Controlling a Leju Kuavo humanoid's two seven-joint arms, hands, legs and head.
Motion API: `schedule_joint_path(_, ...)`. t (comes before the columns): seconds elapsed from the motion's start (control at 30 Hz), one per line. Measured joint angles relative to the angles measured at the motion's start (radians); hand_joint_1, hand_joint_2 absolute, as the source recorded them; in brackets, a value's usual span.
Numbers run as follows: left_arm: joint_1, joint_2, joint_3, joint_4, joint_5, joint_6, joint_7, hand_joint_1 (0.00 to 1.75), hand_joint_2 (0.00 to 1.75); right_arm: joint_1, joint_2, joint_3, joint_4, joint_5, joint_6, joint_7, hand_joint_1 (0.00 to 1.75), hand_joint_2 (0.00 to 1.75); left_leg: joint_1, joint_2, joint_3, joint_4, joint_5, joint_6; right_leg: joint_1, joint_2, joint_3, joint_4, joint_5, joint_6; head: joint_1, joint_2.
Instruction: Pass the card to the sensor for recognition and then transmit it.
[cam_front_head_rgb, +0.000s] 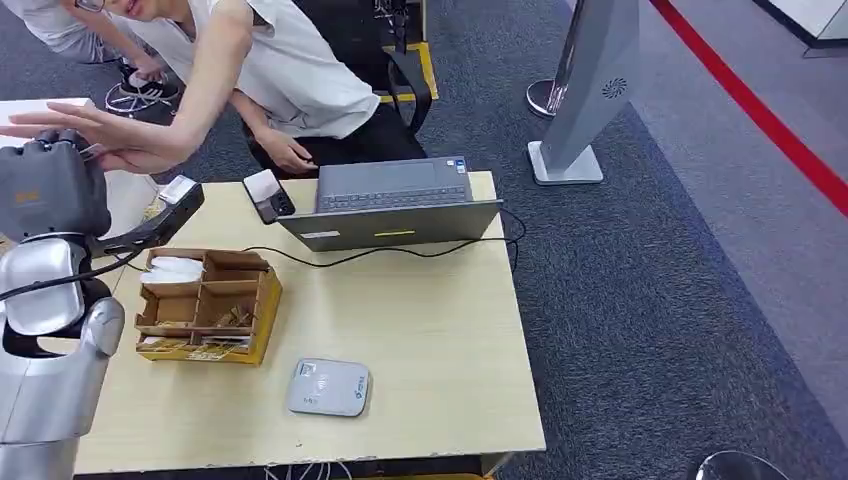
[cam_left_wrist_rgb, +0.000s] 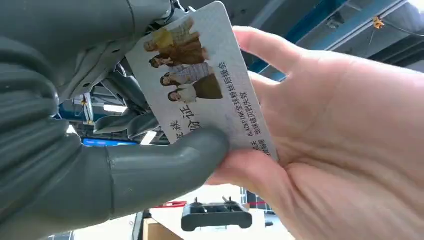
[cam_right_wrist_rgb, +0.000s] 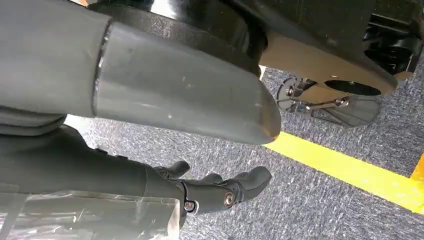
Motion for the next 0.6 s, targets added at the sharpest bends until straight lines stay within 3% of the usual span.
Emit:
schedule_joint_path(0.03,0.0,0.0,0.0,0.0,0.0,-0.001,-0.002,0.0,1.75,0.0,0.0,0.0,0.0,0.001,0.0,0.0,0.0,0.0,0.0,0.0,0.0,0.0,0.0,0.0,0.0,0.0,0.0,0.0,0.0,0.0,0.0,0.0)
schedule_joint_path(0.33,0.004,-0.004,0.007,-0.007,0.0,0.006,-0.018,0.0,1.75,0.0,0.0,0.0,0.0,0.002,-0.001,-0.001,0.0,0.0,0.0,0.0,0.0,0.0,0.0,0.0,0.0,0.0,0.0,0.0,0.0,0.0,0.0,0.0)
schedule_joint_path(0.6,0.05,-0.026,0.006,-0.095,0.0,-0.018,-0.021,0.0,1.75,0.0,0.0,-0.005,0.0,0.019,-0.002,0.005,0.0,0.0,0.0,0.0,0.0,0.0,0.0,0.0,0.0,0.0,0.0,0.0,0.0,0.0,0.0,0.0)
